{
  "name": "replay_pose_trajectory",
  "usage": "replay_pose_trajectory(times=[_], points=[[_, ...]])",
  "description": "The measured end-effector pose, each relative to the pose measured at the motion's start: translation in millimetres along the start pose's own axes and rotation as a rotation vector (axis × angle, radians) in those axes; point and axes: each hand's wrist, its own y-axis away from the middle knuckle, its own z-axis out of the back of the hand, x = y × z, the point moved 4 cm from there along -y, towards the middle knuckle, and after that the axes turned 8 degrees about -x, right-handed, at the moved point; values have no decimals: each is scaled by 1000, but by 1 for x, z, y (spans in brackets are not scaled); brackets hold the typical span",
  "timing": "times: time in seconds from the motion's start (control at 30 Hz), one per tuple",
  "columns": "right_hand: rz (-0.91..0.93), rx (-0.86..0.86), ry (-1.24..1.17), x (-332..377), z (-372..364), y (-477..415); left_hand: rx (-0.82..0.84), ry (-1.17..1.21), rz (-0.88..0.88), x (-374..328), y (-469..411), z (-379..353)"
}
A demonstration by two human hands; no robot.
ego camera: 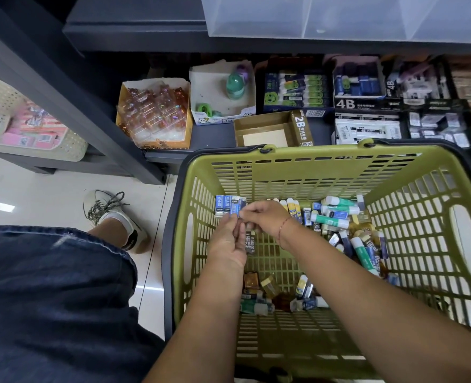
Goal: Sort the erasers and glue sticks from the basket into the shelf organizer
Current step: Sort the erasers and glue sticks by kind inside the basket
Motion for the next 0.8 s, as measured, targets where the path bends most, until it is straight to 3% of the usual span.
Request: replay_pose_trajectory(times=[0.1, 0.2, 0.4, 0.5, 0.63, 0.7, 0.8], points=[[-62, -93, -72, -1, 1, -10, -36, -48, 1, -3, -3, 3], [-108, -62, -100, 2, -7, -14, -15, -21, 16, -6, -4, 2], [46, -166, 38, 10, -9, -21, -28, -11, 20, -7, -5, -2], [145, -129, 85, 18, -9, -22, -15, -25, 23, -6, -5, 0], [96, -73, -29, 15, 4, -17, 24, -59, 21, -5, -2, 2], [53, -33, -29, 4, 19, -12, 50, -247, 3, -1, 0, 5], [12, 150, 290, -24, 46, 0, 122, -989, -166, 12, 5, 14]])
